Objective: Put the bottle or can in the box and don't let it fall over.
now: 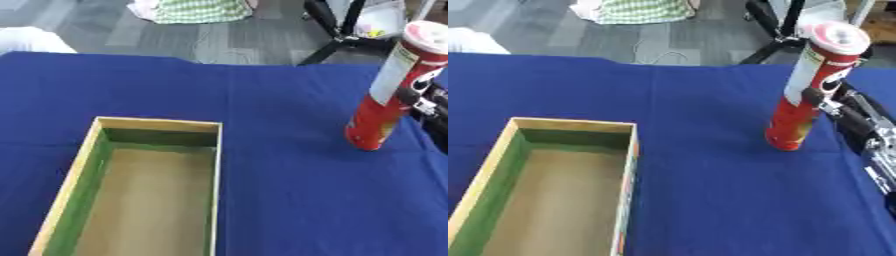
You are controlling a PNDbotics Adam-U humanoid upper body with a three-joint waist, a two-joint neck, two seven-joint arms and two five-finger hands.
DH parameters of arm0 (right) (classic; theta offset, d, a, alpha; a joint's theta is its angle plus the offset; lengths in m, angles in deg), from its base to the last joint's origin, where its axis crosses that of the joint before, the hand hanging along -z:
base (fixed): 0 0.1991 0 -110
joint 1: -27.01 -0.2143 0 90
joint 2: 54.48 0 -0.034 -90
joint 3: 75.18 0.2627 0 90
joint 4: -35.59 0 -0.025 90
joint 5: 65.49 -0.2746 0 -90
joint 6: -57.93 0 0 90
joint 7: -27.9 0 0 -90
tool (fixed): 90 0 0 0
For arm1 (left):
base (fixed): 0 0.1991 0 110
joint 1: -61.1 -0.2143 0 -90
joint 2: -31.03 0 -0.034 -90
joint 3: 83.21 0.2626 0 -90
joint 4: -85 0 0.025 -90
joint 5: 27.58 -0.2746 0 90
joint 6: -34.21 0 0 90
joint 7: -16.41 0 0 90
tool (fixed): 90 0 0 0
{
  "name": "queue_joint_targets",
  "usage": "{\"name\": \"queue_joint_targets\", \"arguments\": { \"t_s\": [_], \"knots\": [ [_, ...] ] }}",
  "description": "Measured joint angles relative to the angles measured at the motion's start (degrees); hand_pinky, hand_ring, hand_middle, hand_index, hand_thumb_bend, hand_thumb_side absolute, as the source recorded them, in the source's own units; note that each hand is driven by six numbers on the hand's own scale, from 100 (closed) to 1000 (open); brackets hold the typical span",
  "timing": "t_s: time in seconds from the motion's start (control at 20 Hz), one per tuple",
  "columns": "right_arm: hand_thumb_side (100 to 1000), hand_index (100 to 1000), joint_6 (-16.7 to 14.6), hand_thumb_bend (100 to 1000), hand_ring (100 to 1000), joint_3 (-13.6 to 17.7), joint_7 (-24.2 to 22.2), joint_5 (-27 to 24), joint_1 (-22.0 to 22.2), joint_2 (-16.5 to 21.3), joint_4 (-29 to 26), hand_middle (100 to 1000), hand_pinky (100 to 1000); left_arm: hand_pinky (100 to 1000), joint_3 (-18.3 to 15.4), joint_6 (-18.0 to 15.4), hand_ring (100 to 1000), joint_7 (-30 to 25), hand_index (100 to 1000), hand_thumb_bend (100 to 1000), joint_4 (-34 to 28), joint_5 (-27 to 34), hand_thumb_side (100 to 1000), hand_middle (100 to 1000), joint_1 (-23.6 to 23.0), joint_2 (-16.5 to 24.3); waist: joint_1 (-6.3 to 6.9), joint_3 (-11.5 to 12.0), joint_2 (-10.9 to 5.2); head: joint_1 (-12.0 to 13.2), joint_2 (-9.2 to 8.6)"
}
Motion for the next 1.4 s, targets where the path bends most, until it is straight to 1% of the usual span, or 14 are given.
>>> {"name": "queue_joint_targets", "arguments": {
  "t_s": [0.25,0.6,1.0,1.3,1.4],
  "knots": [
    [549,958,0.2,1000,1000,0.0,0.2,0.0,-0.5,0.1,0.0,1000,971,973,0.0,0.0,818,0.0,830,100,0.0,0.0,682,835,0.3,0.0,-0.28,0.3,0.53,-0.1,-0.57],
    [546,953,0.4,1000,1000,0.0,0.6,-0.1,-1.2,0.1,0.0,1000,971,974,0.2,0.1,818,-0.1,830,100,0.0,-0.1,683,836,0.5,0.0,-0.34,0.6,1.27,-0.2,-1.31],
    [541,920,0.5,1000,1000,0.0,0.7,-0.5,-1.8,0.2,0.0,1000,973,975,0.3,0.1,817,-0.2,831,100,-0.3,-0.3,683,837,0.9,-0.1,-0.60,0.7,1.58,-0.3,-1.39],
    [539,901,0.6,1000,1000,0.0,0.8,-0.5,-2.0,0.4,0.0,1000,974,976,0.3,0.1,817,-0.2,831,100,-0.3,-0.3,684,837,0.9,-0.1,-0.62,0.9,1.74,-0.3,-1.82],
    [530,878,0.6,1000,1000,0.0,0.8,-0.5,-2.0,0.4,0.0,1000,971,976,0.3,0.1,817,-0.2,830,100,-0.3,-0.3,683,837,0.9,-0.1,-0.63,0.9,1.85,-0.3,-1.84]
  ]
}}
